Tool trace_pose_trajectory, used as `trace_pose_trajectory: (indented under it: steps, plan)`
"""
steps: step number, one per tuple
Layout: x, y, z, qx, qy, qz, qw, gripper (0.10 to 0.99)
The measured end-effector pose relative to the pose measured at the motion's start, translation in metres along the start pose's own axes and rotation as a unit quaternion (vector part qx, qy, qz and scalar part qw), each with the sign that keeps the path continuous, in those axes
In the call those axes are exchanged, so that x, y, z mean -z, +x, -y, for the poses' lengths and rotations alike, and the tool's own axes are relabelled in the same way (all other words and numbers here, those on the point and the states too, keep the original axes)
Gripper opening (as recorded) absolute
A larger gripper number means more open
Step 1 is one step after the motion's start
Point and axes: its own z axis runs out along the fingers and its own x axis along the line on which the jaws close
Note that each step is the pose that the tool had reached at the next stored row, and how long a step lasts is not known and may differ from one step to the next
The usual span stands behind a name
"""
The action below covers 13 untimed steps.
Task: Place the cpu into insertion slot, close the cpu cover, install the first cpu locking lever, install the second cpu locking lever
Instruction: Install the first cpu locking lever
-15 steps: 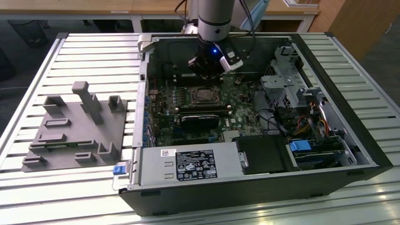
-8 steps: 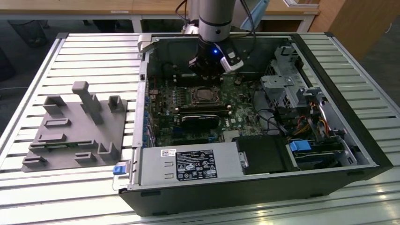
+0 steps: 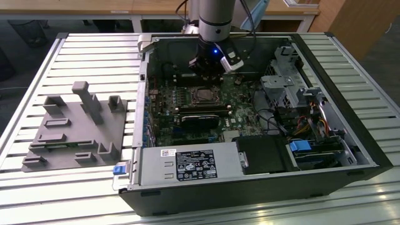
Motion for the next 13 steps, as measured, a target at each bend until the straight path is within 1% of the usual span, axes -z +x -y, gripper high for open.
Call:
trace_pose_trajectory:
  steps: [2, 4, 7, 11, 13]
  plan:
    - [-0.001, -0.0001, -0.0001, 0.0, 0.0034, -0.0004, 1.0, 0.106]
    - [-0.0019, -0.0003, -0.0003, 0.0, 0.0052, -0.0004, 1.0, 0.106]
    - [-0.0024, -0.0006, -0.0008, 0.0, 0.0047, 0.0005, 1.0, 0.106]
    - [0.0018, -0.0005, -0.0008, 0.0, 0.0052, -0.0001, 1.0, 0.106]
    - [0.0026, -0.0006, -0.0009, 0.0, 0.0053, 0.0, 1.0, 0.106]
